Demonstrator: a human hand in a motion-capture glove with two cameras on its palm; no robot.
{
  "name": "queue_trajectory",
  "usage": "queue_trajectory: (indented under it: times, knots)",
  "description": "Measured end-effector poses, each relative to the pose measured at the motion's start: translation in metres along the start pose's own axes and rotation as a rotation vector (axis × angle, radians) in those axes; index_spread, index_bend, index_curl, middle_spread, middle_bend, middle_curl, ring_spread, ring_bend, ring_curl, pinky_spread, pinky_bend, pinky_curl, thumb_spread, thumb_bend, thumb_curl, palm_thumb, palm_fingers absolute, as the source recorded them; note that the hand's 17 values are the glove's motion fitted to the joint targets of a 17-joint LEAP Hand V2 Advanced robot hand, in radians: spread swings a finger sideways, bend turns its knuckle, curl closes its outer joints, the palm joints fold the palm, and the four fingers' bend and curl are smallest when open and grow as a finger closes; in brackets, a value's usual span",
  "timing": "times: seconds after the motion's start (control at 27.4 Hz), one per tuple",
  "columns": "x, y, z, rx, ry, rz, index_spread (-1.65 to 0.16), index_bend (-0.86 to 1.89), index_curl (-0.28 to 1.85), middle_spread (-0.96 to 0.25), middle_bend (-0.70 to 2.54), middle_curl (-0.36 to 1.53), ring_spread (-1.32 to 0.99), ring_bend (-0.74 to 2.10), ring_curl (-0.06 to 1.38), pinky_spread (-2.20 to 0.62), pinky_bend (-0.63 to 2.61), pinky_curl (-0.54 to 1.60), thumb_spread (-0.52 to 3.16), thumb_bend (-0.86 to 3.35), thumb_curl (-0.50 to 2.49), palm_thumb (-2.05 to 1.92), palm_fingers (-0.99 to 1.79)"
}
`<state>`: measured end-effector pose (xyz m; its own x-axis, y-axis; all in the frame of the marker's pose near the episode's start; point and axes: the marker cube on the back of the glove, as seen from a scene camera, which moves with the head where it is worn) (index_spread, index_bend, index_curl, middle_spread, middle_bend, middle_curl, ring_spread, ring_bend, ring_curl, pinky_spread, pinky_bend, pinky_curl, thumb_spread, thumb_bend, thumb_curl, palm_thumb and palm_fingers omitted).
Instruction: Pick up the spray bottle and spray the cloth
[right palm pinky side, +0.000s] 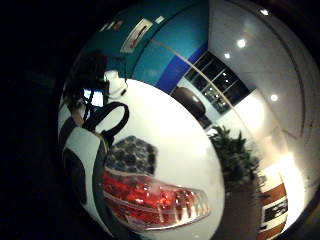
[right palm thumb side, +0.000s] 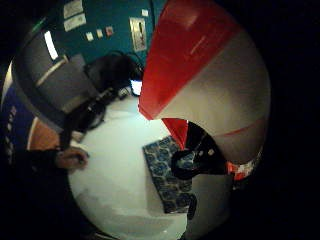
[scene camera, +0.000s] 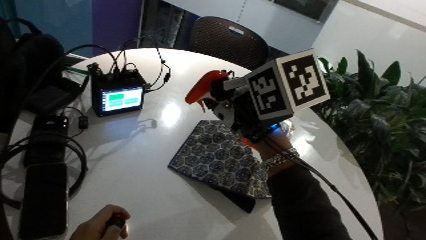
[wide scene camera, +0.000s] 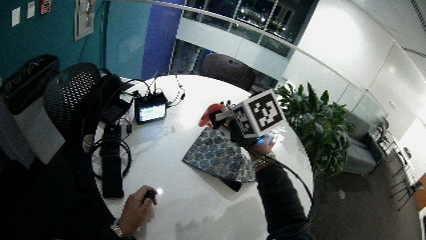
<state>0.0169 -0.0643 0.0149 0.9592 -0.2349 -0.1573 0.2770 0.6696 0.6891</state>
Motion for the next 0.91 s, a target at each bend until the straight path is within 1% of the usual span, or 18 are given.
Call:
queue_trajectory:
  times: [0.26,0.4,0.55,0.77,0.91]
  knots:
    - [-0.029,0.002,0.006,0.086,-0.402,0.173,-0.28,0.17,0.49,-0.21,0.61,0.53,-0.22,0.79,0.47,-0.32,0.60,0.42,0.90,-0.02,0.61,0.82,1.36]
    - [-0.045,0.007,0.021,0.138,-0.565,0.276,-0.28,0.17,0.49,-0.21,0.61,0.53,-0.21,0.78,0.47,-0.33,0.60,0.43,0.91,-0.02,0.60,0.81,1.36]
    - [-0.053,0.013,0.037,0.217,-0.649,0.385,-0.28,0.17,0.49,-0.21,0.61,0.53,-0.21,0.78,0.47,-0.33,0.60,0.42,0.92,-0.02,0.60,0.81,1.35]
    - [-0.047,0.026,0.064,0.345,-0.719,0.544,-0.28,0.17,0.49,-0.21,0.61,0.53,-0.20,0.79,0.47,-0.32,0.60,0.43,0.94,-0.02,0.60,0.82,1.36]
    - [-0.044,0.027,0.077,0.371,-0.794,0.618,-0.28,0.16,0.49,-0.21,0.60,0.52,-0.19,0.79,0.47,-0.32,0.60,0.43,0.97,-0.02,0.59,0.83,1.35]
